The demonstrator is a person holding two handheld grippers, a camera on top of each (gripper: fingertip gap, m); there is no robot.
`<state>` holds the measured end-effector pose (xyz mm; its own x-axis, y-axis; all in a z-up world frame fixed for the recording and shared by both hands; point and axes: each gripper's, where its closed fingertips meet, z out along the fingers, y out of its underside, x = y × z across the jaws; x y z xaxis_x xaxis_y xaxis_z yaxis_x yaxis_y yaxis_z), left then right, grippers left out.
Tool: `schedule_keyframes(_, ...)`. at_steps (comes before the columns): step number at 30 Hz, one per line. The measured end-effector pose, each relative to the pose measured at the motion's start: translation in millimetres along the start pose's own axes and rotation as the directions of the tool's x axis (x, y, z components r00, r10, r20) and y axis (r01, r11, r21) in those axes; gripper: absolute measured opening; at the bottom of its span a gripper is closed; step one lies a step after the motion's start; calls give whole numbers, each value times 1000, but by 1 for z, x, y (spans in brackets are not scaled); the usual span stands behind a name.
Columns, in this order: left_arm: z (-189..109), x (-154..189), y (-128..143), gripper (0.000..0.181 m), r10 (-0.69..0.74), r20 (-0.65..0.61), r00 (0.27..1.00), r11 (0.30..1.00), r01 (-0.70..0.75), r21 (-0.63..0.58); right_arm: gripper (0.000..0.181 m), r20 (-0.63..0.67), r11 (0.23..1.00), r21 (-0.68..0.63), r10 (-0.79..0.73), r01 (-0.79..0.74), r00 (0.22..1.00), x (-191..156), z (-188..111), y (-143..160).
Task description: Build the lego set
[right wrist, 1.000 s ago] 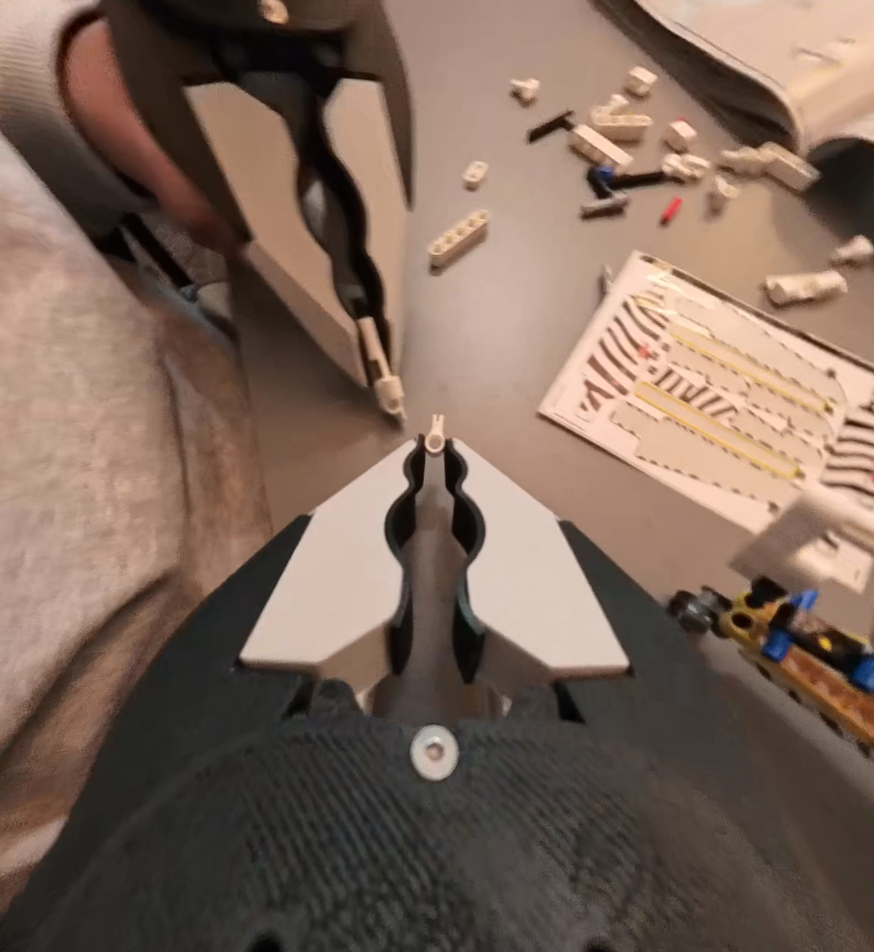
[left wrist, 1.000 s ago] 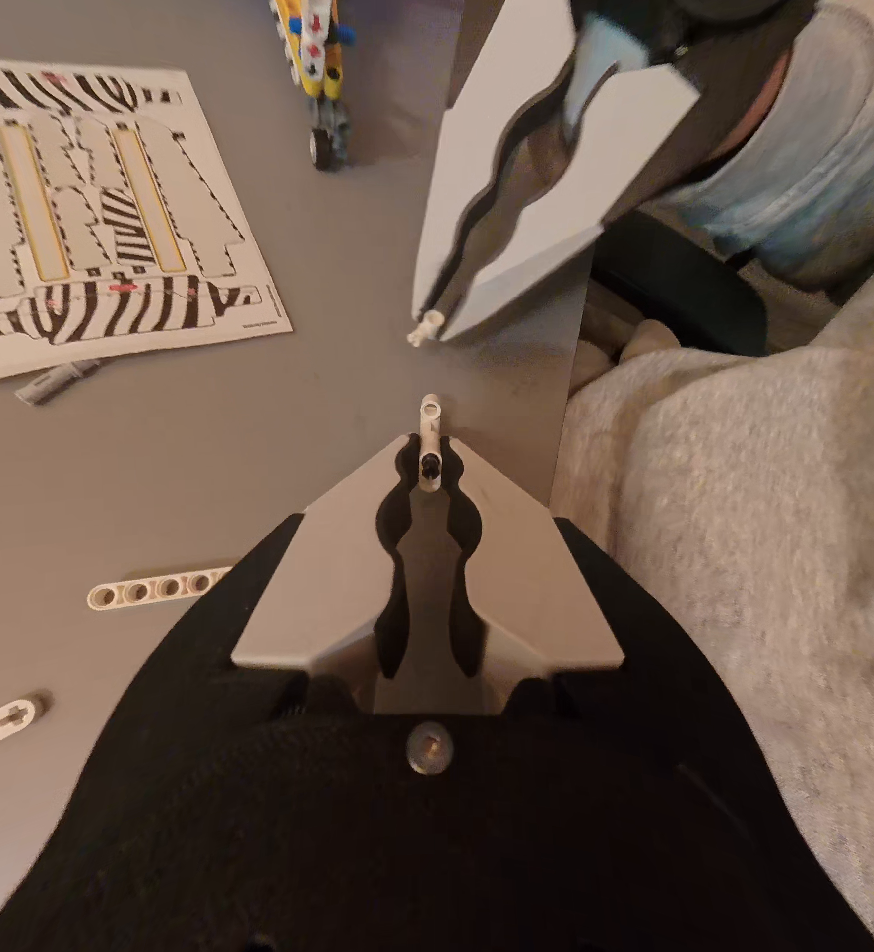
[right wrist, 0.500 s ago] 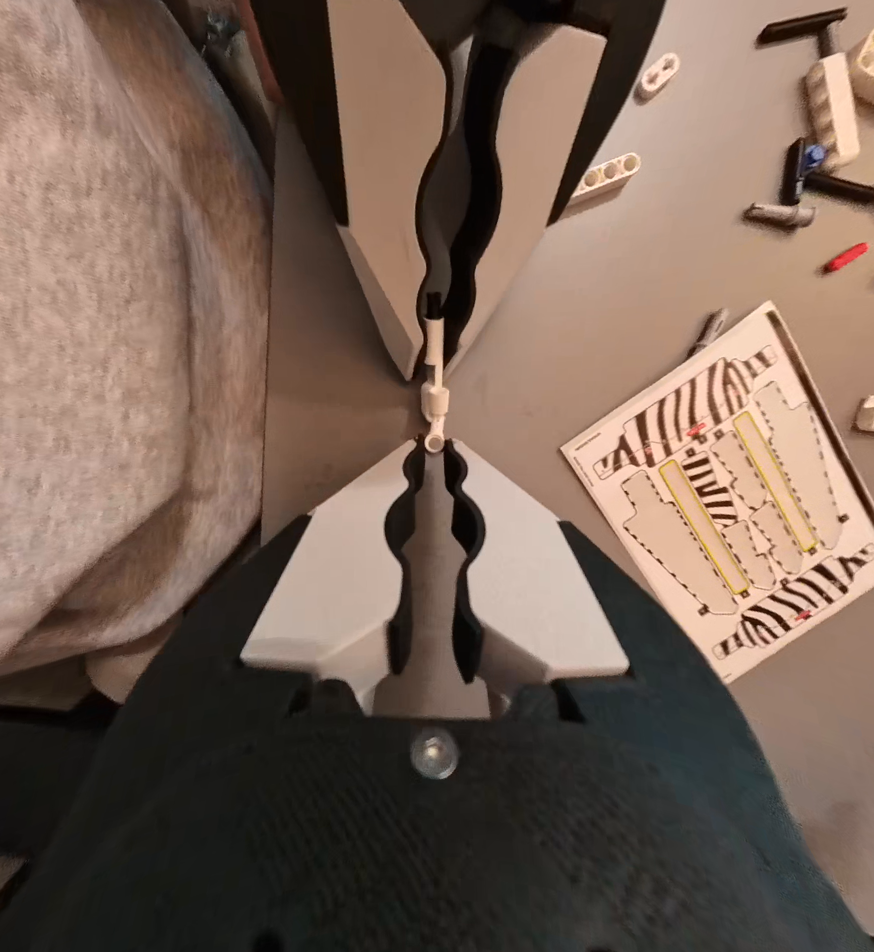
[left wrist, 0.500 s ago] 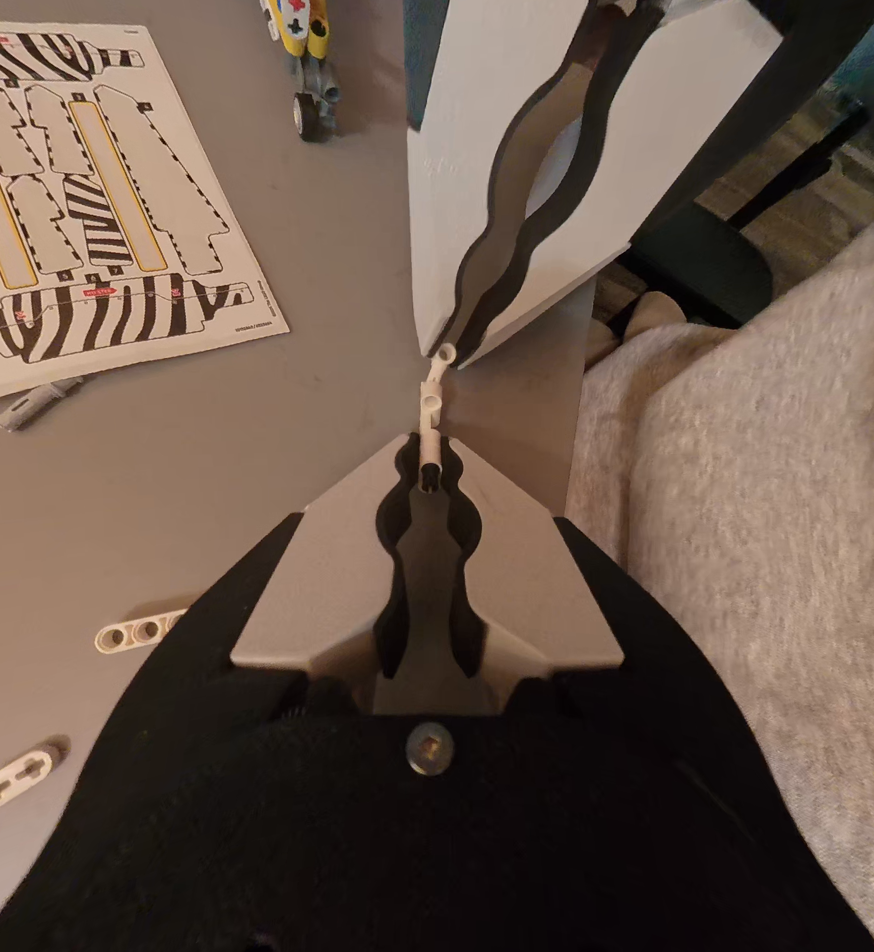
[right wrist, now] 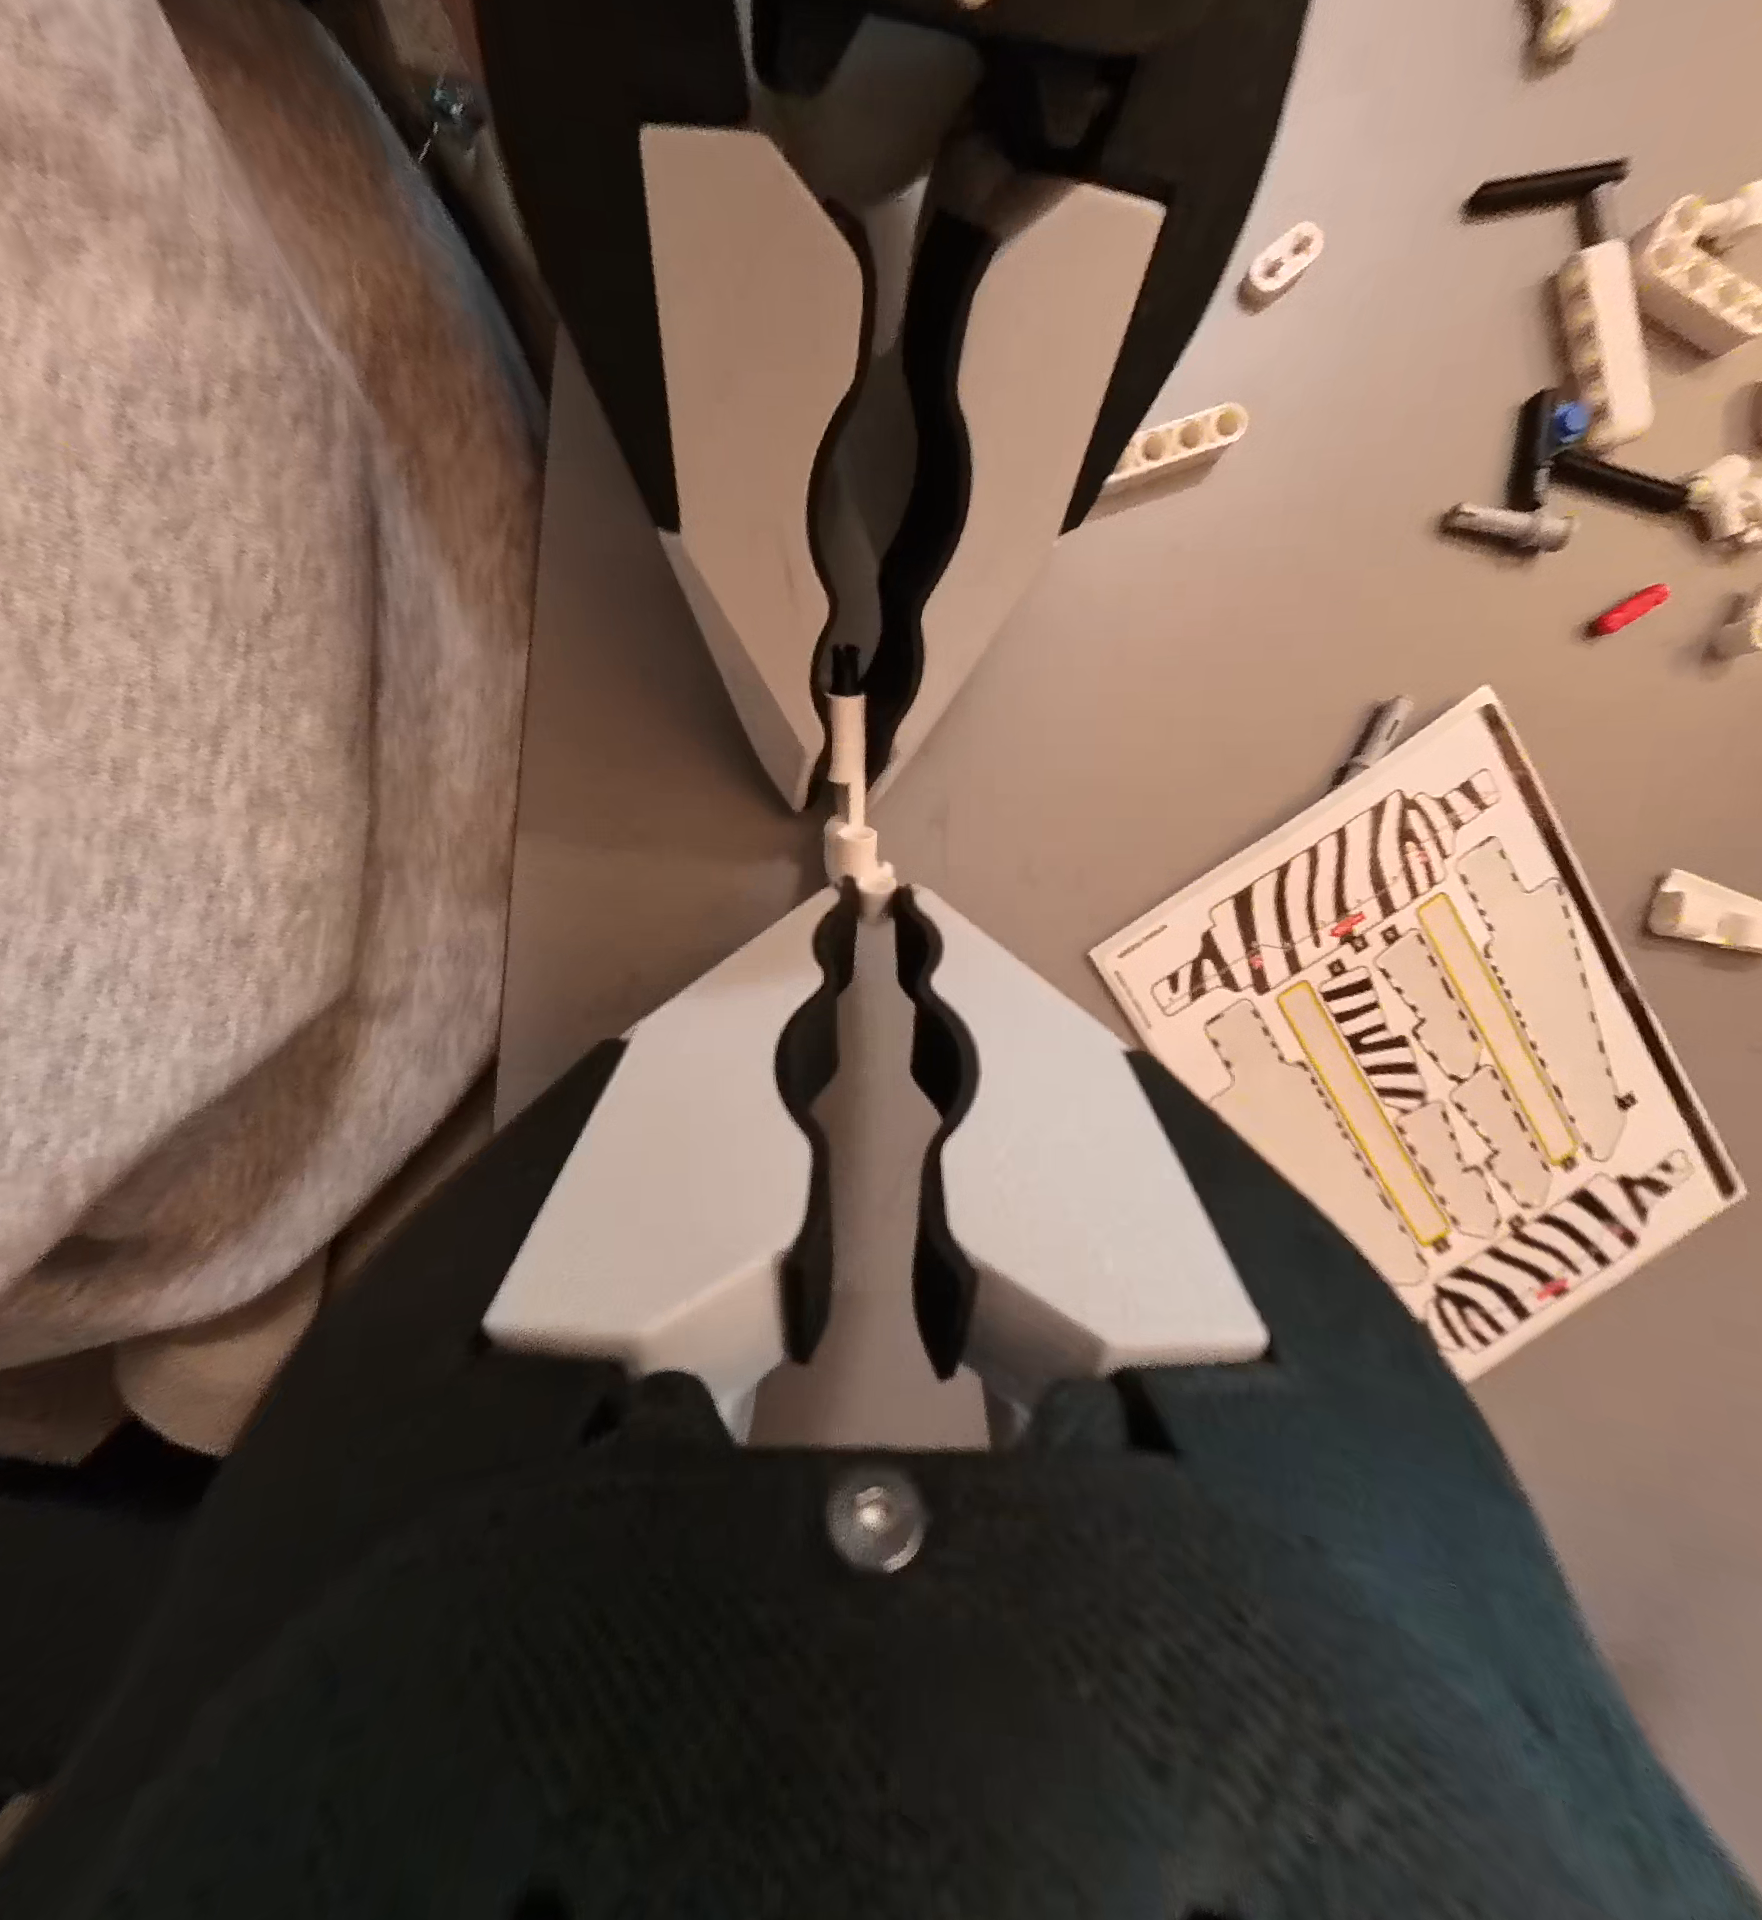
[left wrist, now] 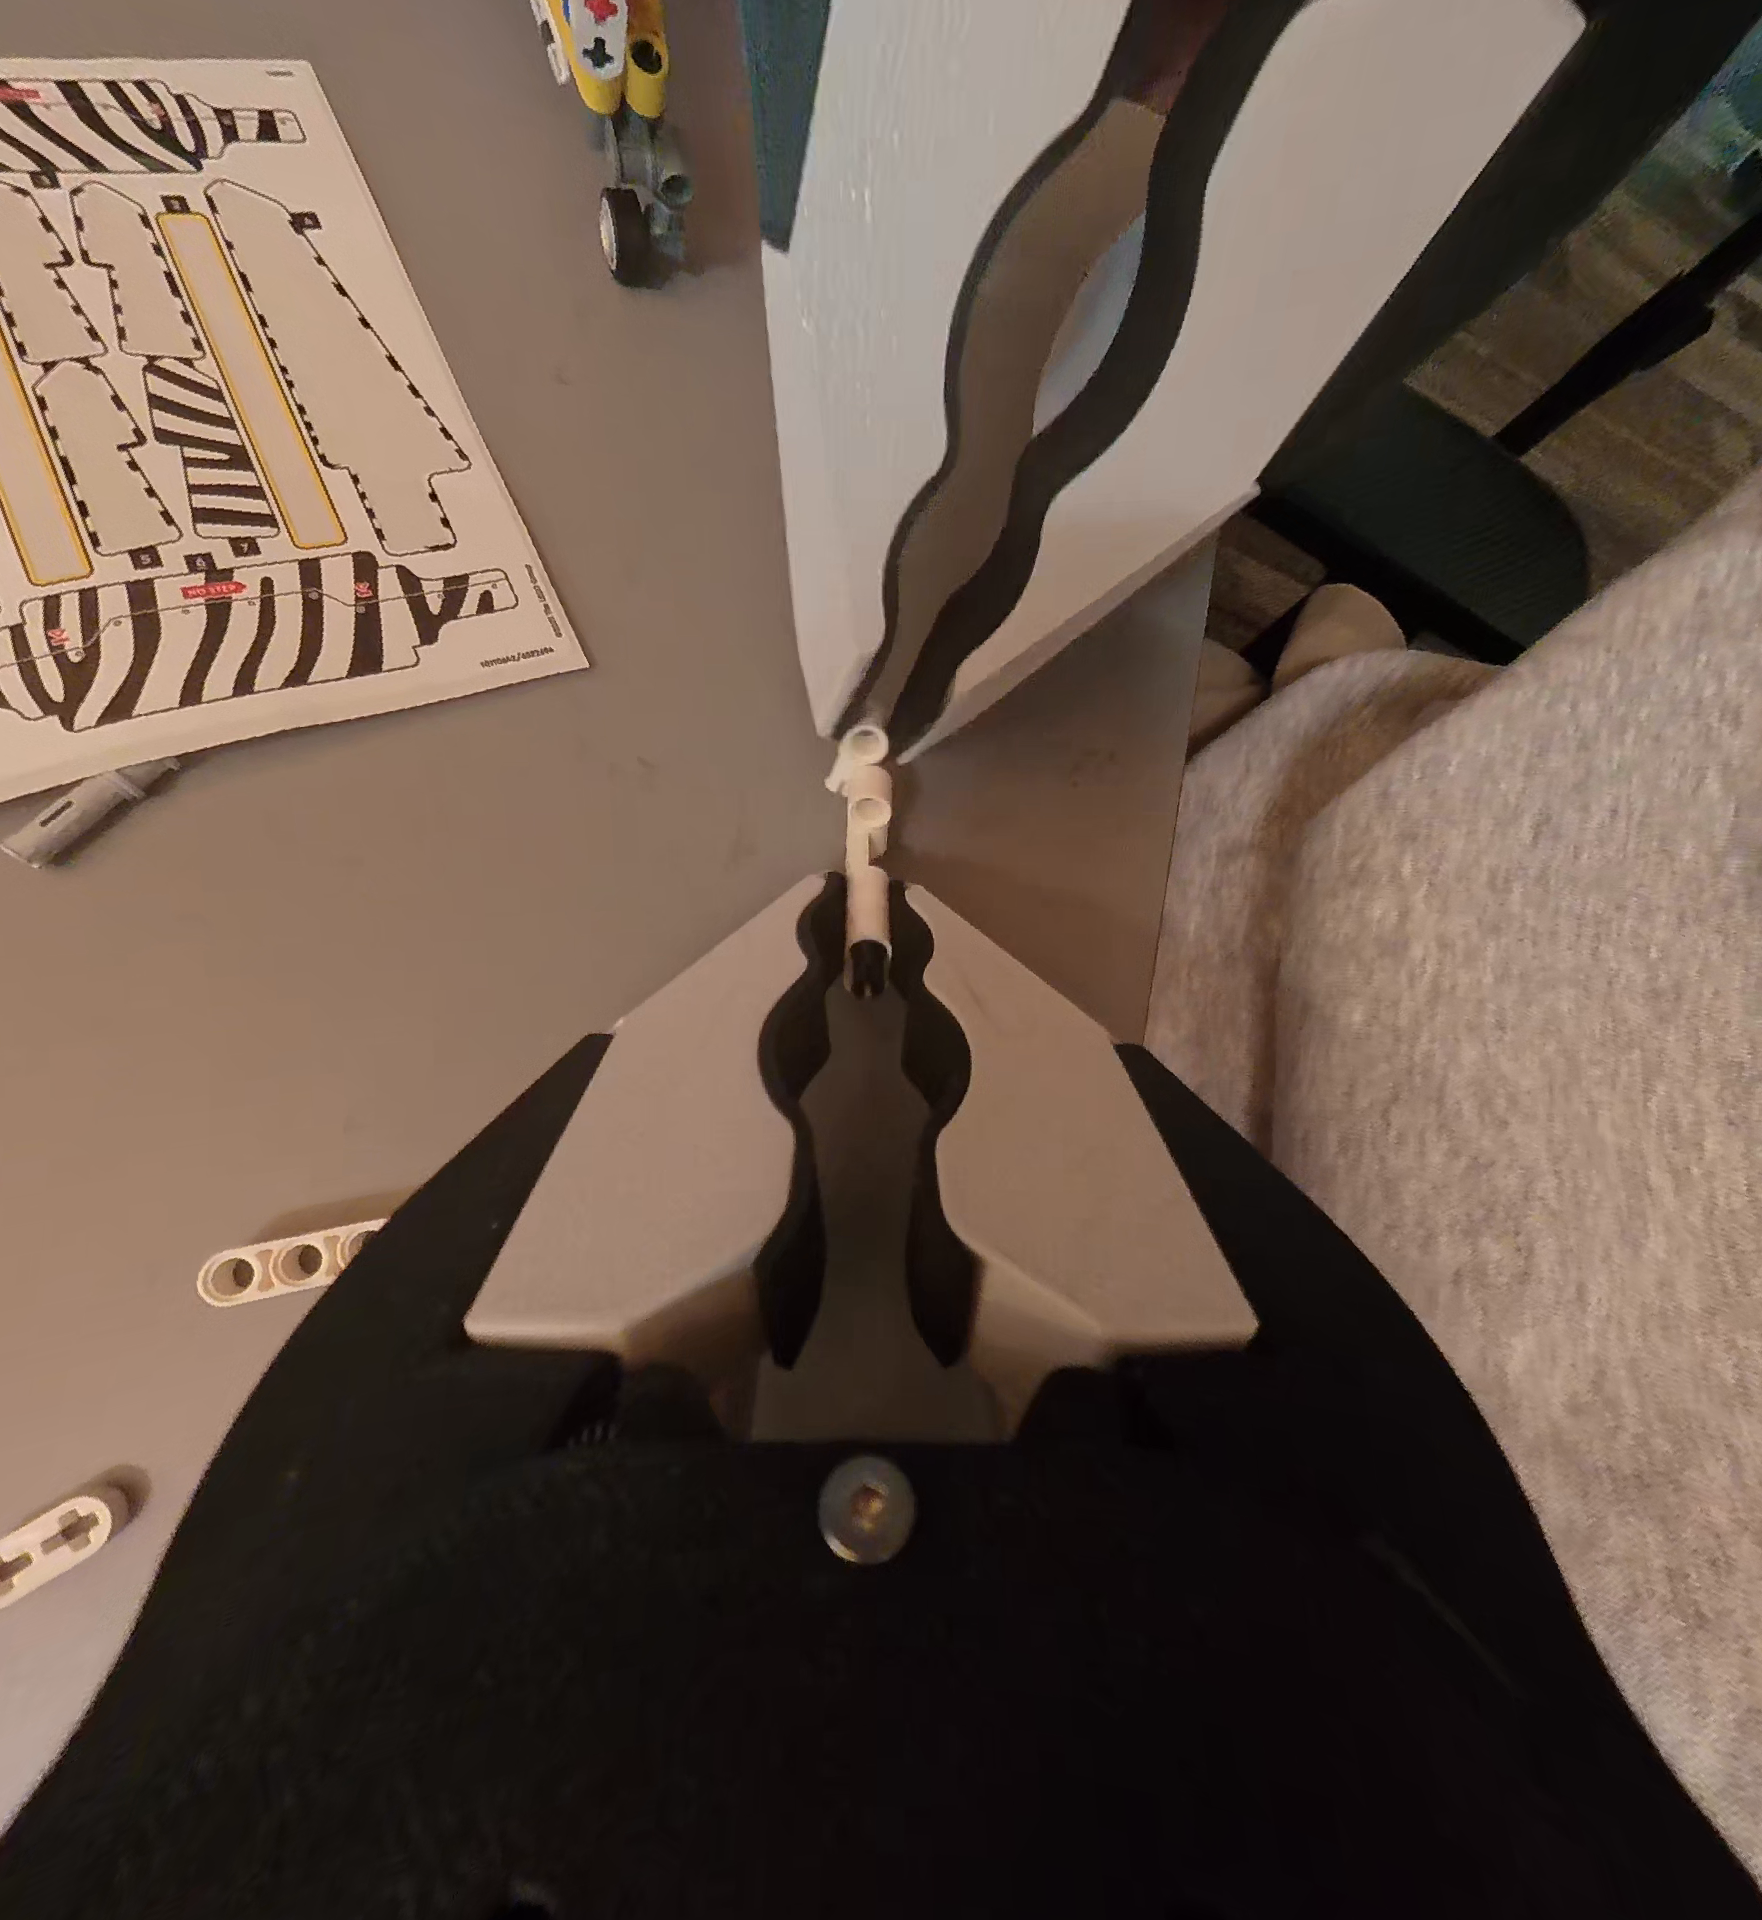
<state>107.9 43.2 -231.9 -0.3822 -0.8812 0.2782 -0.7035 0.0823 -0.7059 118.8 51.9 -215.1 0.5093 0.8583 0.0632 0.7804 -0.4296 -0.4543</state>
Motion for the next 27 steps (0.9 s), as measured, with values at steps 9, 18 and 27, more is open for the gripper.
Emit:
schedule_keyframes(9,0,0,0,5,-5,-7,1000,1000,5,-1,6,38,996,52,65,-67,997,-5,-4,3)
schedule_keyframes(18,0,0,0,5,-15,-17,1000,1000,15,0,6,53,997,25,74,-75,996,-5,-2,7)
schedule_keyframes(27,0,0,0,5,-21,-22,1000,1000,21,0,6,105,998,-8,55,-55,993,-5,1,3)
